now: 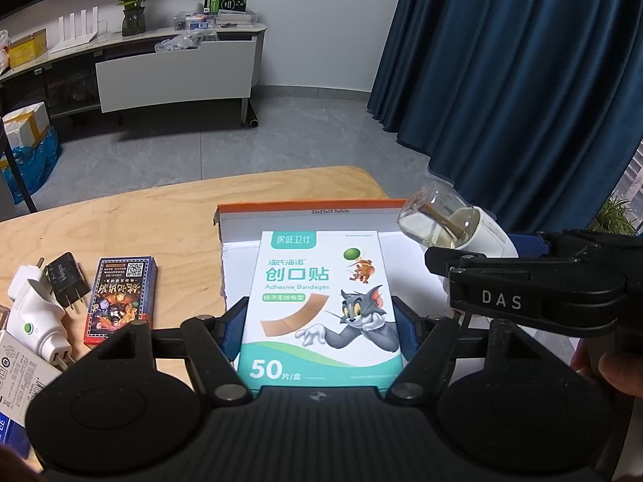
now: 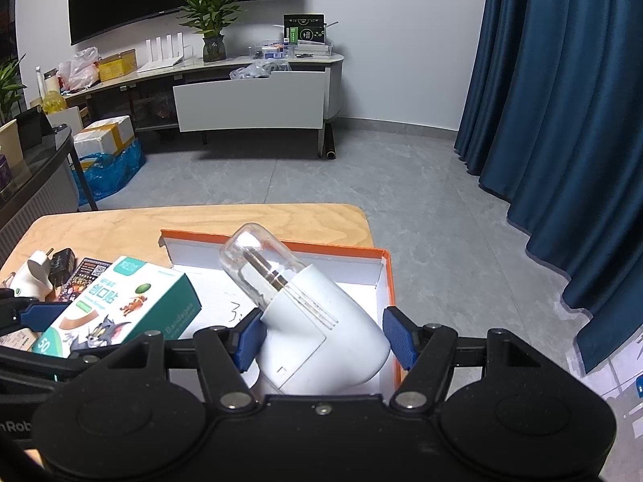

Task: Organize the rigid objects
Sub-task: 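Carry the bandage box and freshener over the white box lid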

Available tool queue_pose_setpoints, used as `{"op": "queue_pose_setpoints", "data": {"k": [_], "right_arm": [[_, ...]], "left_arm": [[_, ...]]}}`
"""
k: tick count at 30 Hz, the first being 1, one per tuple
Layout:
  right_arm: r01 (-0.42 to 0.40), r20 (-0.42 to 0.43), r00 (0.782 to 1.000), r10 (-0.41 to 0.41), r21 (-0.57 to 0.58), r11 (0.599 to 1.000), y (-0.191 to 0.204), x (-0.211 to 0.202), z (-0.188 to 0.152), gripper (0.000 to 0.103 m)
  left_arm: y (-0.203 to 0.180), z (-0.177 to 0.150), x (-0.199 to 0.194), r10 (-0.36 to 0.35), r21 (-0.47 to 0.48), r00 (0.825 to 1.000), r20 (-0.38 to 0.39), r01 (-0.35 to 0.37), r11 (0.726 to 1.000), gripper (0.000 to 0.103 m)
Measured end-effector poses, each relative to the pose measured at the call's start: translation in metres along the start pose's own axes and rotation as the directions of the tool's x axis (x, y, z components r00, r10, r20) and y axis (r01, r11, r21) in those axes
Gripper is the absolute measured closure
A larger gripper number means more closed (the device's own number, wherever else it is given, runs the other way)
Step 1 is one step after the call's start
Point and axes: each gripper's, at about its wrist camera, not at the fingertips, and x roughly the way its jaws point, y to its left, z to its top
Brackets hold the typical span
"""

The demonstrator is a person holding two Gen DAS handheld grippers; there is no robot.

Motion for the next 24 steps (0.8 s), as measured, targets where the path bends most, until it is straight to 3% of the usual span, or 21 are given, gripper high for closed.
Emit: {"op": "queue_pose_setpoints", "data": {"k": [24], "right_arm": [[-0.002, -0.01, 1.0, 0.001, -0.024, 1.0, 0.0048, 0.003, -0.002, 0.026]], "left_arm": [[0.0017, -0.0003, 0.0015, 0.006, -0.006, 1.0, -0.004, -0.006, 1.0, 0.031]]}}
